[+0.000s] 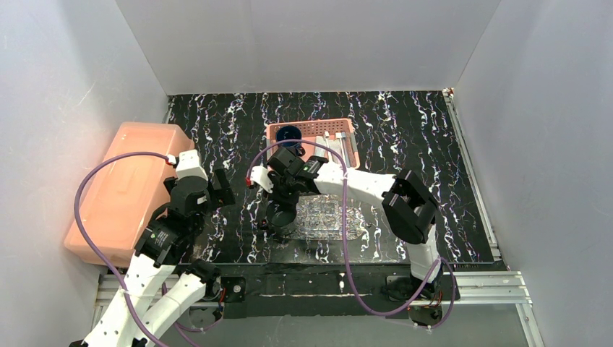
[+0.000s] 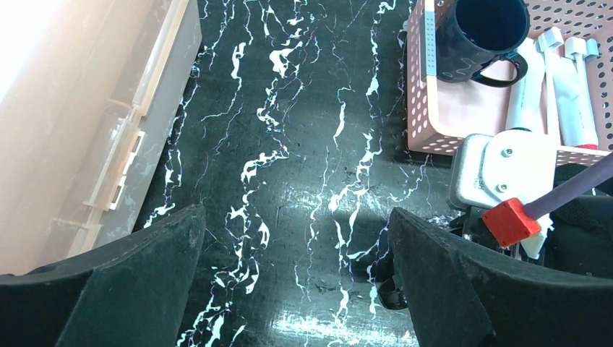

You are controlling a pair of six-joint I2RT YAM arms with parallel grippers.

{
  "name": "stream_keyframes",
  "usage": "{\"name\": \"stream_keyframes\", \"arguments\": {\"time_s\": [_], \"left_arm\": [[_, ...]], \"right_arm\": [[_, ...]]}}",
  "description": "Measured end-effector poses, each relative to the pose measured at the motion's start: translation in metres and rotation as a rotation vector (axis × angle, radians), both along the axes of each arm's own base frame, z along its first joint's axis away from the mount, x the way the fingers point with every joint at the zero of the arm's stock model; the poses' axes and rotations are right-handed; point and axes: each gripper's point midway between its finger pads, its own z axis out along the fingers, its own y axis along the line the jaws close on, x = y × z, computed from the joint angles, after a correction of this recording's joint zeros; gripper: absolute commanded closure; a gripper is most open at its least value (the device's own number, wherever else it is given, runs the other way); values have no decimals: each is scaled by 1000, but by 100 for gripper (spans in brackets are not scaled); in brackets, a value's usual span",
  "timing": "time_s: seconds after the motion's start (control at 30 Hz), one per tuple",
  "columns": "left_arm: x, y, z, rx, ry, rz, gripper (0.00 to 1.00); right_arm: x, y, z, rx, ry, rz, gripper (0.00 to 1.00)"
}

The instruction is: Prepare toiletry sets of a toothbrush and toothpaste on the tray

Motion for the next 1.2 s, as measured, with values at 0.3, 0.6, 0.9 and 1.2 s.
{"name": "stream_keyframes", "arguments": {"time_s": [0.3, 0.6, 0.9, 1.2], "left_arm": [[0, 1, 0, 0, 1, 4, 2], [0, 1, -1, 0, 3, 3, 2], [0, 0, -1, 0, 4, 2, 2], [0, 0, -1, -2, 5, 0, 2]], "right_arm": [[6, -3, -1, 1, 6, -20, 99], [7, -4, -1, 16, 16, -30, 99], [7, -8, -1, 18, 14, -35, 99], [9, -11, -1, 17, 13, -43, 96]]}}
